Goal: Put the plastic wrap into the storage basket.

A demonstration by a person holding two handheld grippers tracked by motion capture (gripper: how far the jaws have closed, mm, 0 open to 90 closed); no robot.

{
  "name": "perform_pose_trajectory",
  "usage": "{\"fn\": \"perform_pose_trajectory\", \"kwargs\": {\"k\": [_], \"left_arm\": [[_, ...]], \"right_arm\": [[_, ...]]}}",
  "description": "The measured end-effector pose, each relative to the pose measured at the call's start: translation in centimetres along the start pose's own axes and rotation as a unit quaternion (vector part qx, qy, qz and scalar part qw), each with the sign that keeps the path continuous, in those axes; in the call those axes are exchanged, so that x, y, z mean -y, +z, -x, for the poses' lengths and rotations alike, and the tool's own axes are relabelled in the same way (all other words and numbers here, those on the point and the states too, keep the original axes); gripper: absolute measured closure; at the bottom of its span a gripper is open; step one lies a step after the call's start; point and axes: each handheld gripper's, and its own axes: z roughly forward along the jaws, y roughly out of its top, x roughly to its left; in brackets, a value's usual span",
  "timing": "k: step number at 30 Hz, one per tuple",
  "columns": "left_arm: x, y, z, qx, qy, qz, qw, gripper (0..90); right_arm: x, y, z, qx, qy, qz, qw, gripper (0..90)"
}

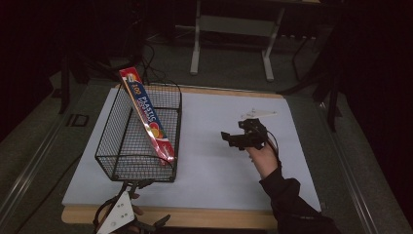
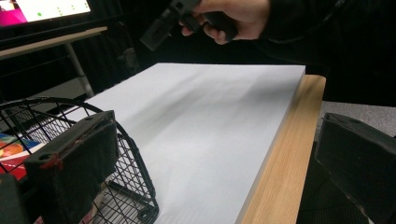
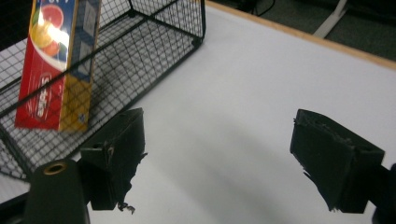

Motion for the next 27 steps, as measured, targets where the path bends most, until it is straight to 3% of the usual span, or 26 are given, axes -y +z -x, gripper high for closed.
{"fn": "perform_pose_trajectory", "kwargs": {"k": [8,16,27], "left_arm": [[0.0,0.0,0.0,-0.001,0.000,0.001,1.0000,0.1],[0.0,0.1,0.0,0.001,0.001,0.000,1.0000,0.1],[0.0,0.0,0.0,0.002,-0.001,0.002,1.0000,0.1]], "right_arm": [[3.3,-1.1,0.8,-0.006,0.015,-0.006,0.9998,17.9],[5.9,-1.8,1.9,0.004,0.039,-0.016,0.9991,17.8],[8.1,-1.7,1.6,0.026,0.012,-0.012,0.9995,16.8]]}}
